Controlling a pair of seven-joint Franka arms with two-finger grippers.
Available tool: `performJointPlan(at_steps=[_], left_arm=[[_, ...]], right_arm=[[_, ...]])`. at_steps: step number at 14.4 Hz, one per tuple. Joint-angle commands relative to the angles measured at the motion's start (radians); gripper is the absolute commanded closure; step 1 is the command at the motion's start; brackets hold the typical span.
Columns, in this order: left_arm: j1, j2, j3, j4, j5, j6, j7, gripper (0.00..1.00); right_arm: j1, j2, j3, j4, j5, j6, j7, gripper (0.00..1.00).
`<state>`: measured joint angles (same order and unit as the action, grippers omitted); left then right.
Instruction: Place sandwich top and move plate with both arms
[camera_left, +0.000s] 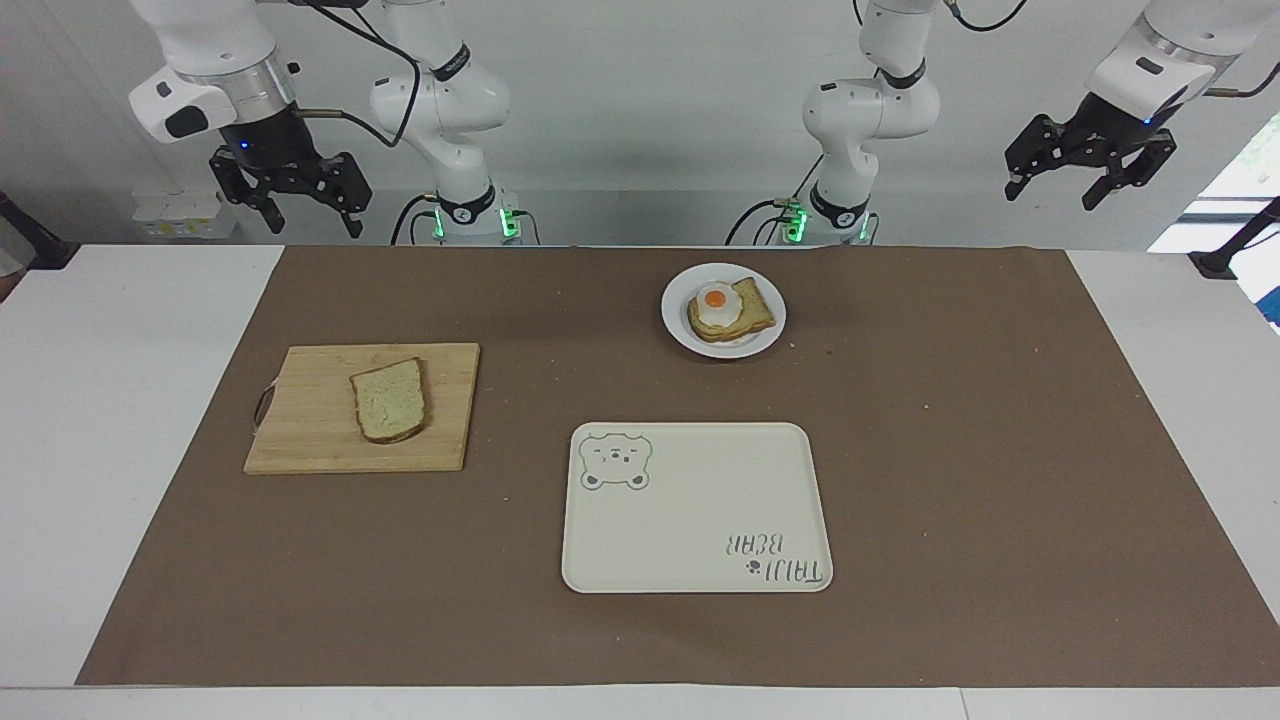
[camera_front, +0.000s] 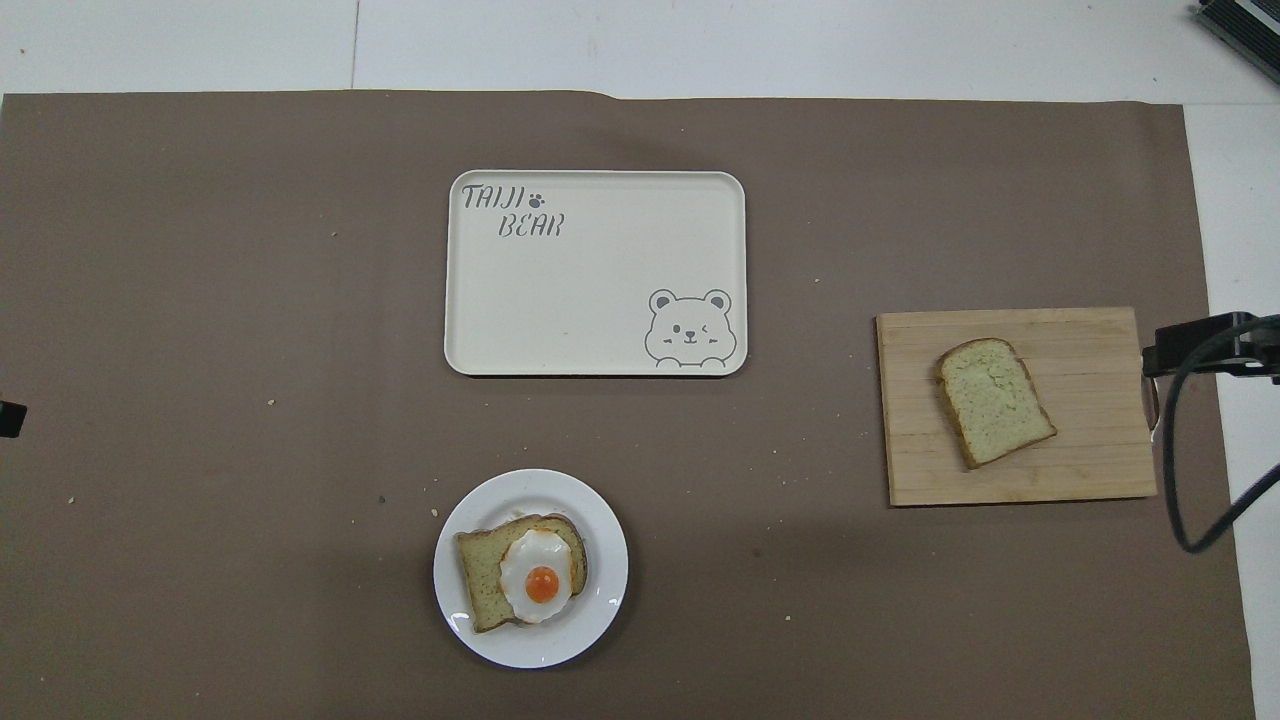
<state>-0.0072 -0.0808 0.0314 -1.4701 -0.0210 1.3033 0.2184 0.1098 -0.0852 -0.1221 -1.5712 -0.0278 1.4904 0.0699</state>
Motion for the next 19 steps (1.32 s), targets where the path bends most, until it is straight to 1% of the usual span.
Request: performJointPlan(at_steps=[1,3,17,19], left_arm=[[-0.014,-0.025,0.008,-0.025,0.006,-0.007,0.001,0.0],[-0.014,-0.025,0.008,-0.024,0.006,-0.004,0.004,0.0],[-0.016,-0.025,0.008,-0.026,0.006,-0.006,-0.008,0.0],[-0.016,-0.025,0.008,-0.026,0.006,-0.007,-0.01,0.0]], right_arm=[[-0.015,-0.004,0.009,0.001,-0.008,-0.003,-0.063,0.0],[-0.016,-0.007,0.007,-0.01,-0.008,0.013,-0.097,0.0],[-0.018,-0.008,0.004,-0.016,0.008,0.027,-0.091,0.0],[-0.018,-0.005,0.004,-0.018,0.009,0.046,-0.091,0.0]])
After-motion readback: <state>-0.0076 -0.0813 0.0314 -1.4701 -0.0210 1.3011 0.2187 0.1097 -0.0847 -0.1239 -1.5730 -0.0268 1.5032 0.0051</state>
